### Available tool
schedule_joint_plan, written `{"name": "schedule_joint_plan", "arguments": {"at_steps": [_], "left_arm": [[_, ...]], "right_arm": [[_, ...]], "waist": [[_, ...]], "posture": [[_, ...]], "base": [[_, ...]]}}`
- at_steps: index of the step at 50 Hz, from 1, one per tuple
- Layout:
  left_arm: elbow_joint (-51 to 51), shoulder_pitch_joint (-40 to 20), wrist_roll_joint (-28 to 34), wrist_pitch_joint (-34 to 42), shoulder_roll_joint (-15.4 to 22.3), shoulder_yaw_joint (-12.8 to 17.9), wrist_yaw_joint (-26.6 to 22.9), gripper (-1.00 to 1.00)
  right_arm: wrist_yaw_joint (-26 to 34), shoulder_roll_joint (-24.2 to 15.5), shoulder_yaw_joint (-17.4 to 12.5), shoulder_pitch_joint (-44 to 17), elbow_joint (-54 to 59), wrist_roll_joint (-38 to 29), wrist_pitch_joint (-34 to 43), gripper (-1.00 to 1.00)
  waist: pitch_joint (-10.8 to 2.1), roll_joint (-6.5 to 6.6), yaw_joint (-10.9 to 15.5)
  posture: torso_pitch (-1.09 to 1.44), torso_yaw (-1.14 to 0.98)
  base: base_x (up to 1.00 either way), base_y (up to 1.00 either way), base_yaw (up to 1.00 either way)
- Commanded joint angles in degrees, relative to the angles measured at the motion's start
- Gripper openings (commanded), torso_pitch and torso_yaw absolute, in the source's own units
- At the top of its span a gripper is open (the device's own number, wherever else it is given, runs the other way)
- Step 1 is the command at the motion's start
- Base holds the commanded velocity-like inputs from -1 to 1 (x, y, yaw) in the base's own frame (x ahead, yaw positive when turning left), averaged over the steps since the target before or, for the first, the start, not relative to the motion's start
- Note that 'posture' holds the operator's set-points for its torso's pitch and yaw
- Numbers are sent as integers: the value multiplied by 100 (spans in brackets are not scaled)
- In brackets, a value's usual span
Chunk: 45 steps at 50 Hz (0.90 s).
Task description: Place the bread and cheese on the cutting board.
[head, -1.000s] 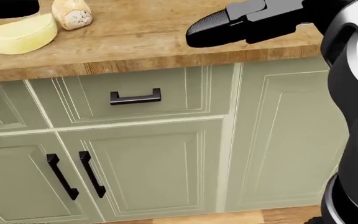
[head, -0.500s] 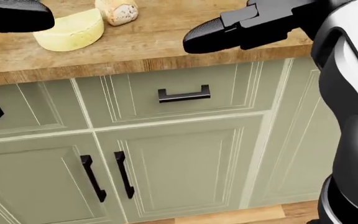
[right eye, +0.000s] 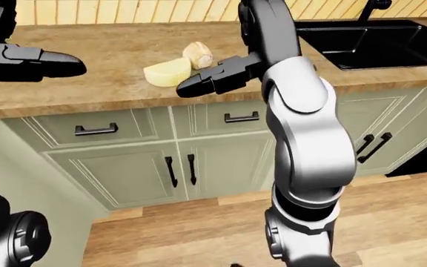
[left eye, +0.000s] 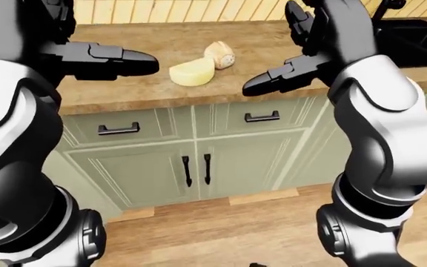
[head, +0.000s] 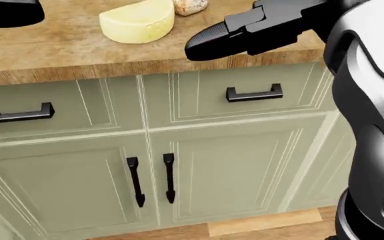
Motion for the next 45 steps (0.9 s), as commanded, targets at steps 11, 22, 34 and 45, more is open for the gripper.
{"name": "schedule_joint_plan", "arguments": {"at_steps": [11, 22, 34, 45], "left_arm": [[-154, -212, 33, -124, 25, -21, -60, 100], [-112, -157, 140, -207, -9, -64, -119, 100], [-166, -207, 165, -107, -27, -12, -148, 100], [-85, -174, 242, -214, -10, -69, -147, 100]], "right_arm": [[42, -46, -96, -172, -119, -17, -147, 100], [69, -124, -9, -131, -117, -98, -171, 100], [-5, -36, -158, -222, -256, 136, -69, 100], [-42, -41, -59, -191, -42, 57, -208, 100]], "waist": [[-249, -49, 49], [-325, -396, 148], [-275, 198, 42], [-235, -146, 83]], "posture": [[0, 0], [0, 0], [0, 0], [0, 0]], "base": [[29, 0, 0], [39, 0, 0], [39, 0, 0], [19, 0, 0]]}}
